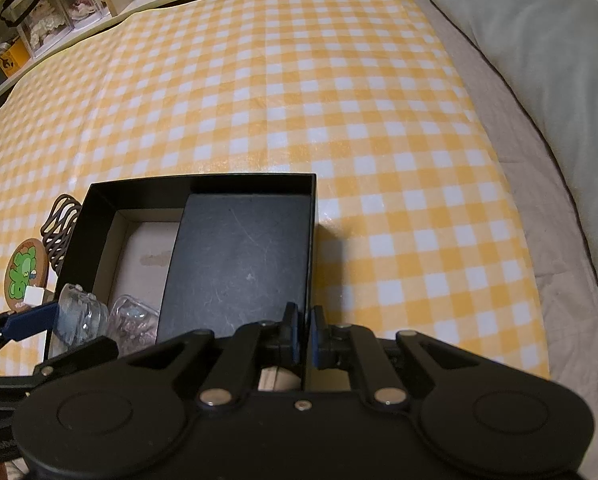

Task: Organize rigid objects
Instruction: 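Carry the second clear case into the tray and open the left gripper, then move the left gripper to the cork elephant coaster and grasp it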

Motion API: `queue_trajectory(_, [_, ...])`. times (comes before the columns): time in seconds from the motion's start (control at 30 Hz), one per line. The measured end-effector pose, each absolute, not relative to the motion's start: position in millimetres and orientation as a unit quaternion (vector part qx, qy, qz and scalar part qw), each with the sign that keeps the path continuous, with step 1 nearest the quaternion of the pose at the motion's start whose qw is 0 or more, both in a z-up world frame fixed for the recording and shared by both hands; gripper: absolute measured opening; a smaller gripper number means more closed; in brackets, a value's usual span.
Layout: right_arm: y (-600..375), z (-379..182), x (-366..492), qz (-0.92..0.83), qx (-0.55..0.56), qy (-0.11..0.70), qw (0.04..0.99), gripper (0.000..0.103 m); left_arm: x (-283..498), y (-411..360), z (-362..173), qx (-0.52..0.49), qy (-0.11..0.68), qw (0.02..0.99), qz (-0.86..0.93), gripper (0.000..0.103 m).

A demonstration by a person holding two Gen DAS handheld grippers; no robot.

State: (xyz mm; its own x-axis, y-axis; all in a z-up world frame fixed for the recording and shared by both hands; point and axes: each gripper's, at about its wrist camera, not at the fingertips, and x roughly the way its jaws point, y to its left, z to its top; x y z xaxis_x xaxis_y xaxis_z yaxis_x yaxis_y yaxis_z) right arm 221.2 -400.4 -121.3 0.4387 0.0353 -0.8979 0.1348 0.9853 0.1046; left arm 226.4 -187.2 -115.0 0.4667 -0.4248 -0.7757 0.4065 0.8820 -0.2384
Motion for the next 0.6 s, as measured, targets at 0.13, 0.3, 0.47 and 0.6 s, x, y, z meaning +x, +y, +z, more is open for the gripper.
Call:
queue_trajectory(0.13, [-399.8, -121.1, 221.4, -0.03, 0.079, 0.529, 0.844, 0.008, 225.6, -186.5, -112.2, -0.01, 0.463, 0.851, -0.248, 0.079])
queue_trajectory(0.3, [-399.4, -121.2, 221.4, -0.03, 0.08, 0.529, 0.844, 0.008, 224.2, -187.6, -109.1, -0.003, 0.473, 0.843, -0.255, 0.086])
queue_trajectory(0.47, [-399.5, -121.1, 221.3, -0.03, 0.08, 0.529, 0.844, 0.008, 222.1, -187.4, -94.5, 0.002, 0.464, 0.845, -0.266, 0.091])
queue_trajectory(0.6, [-399.2, -121.1, 221.8, -0.03, 0.08, 0.529, 0.844, 0.008, 221.0, -182.2, -70.8, -0.002, 0.436, 0.857, -0.275, 0.098])
